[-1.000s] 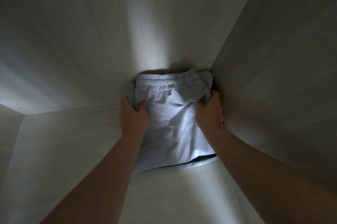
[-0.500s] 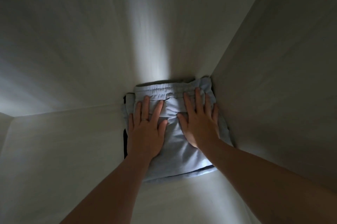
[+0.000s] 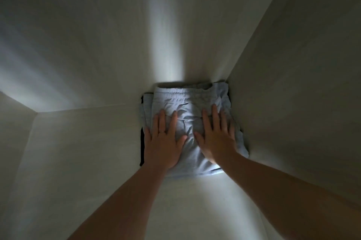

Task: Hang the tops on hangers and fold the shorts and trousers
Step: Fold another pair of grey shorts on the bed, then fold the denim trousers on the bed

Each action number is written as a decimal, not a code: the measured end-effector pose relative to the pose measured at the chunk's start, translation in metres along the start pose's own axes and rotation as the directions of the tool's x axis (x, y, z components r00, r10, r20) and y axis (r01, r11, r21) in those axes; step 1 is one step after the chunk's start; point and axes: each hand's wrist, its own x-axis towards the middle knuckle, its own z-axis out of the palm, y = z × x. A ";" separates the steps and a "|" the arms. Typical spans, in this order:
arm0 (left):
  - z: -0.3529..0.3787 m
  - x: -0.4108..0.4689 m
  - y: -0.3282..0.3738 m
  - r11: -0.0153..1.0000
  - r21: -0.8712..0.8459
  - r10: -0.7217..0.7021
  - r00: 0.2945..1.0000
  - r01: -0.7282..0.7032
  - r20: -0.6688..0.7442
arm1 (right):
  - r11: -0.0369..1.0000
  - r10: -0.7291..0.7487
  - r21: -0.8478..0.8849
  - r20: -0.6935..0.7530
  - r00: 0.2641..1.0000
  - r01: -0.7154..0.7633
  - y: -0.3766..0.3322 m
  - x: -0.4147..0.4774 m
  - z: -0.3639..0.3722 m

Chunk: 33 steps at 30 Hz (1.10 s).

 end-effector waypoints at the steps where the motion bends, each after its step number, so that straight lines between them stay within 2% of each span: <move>1: 0.002 -0.018 -0.001 1.000 0.010 0.001 1.000 -0.001 0.013 | 0.999 -0.021 -0.027 0.042 0.999 0.022 0.002 -0.017 0.003; 4: 0.008 -0.082 0.004 0.998 -0.055 -0.041 0.999 0.042 0.010 | 1.000 -0.030 0.014 0.149 0.988 0.028 0.000 -0.076 0.011; 6: 0.016 -0.115 0.006 0.993 -0.101 -0.069 0.998 0.068 -0.009 | 0.998 0.023 0.058 0.121 0.992 -0.030 -0.008 -0.105 0.007; 7: 0.020 -0.131 0.005 0.992 -0.091 -0.079 0.996 0.082 0.039 | 0.996 0.044 0.074 0.076 0.996 -0.050 -0.012 -0.116 0.007; 8: 0.024 -0.147 0.004 0.993 -0.074 -0.083 0.992 0.090 0.096 | 0.994 0.048 0.088 0.103 0.993 -0.058 -0.014 -0.127 0.004; 11: 0.023 -0.191 0.005 0.993 -0.048 -0.090 0.969 0.104 0.229 | 0.994 0.020 0.100 0.290 0.957 -0.051 -0.016 -0.158 0.003; 14: 0.012 -0.232 0.012 0.990 -0.046 -0.105 0.917 0.133 0.384 | 0.996 -0.014 0.084 0.401 0.916 -0.022 -0.020 -0.191 -0.010; 16: 0.007 -0.259 0.015 0.982 -0.064 -0.130 0.891 0.175 0.435 | 0.997 -0.012 0.078 0.440 0.898 -0.024 -0.021 -0.219 -0.019; 21: -0.007 -0.324 0.027 0.971 -0.110 -0.152 0.907 0.210 0.393 | 0.999 -0.033 0.041 0.414 0.910 0.017 -0.016 -0.290 -0.039; 26: -0.020 -0.385 0.040 0.967 -0.127 -0.165 0.926 0.219 0.338 | 0.991 -0.098 -0.053 0.360 0.928 0.125 0.006 -0.339 -0.058; 33: -0.022 -0.466 0.057 0.986 0.022 -0.165 0.975 0.163 0.147 | 0.949 -0.284 -0.067 0.240 0.928 0.308 0.045 -0.383 -0.075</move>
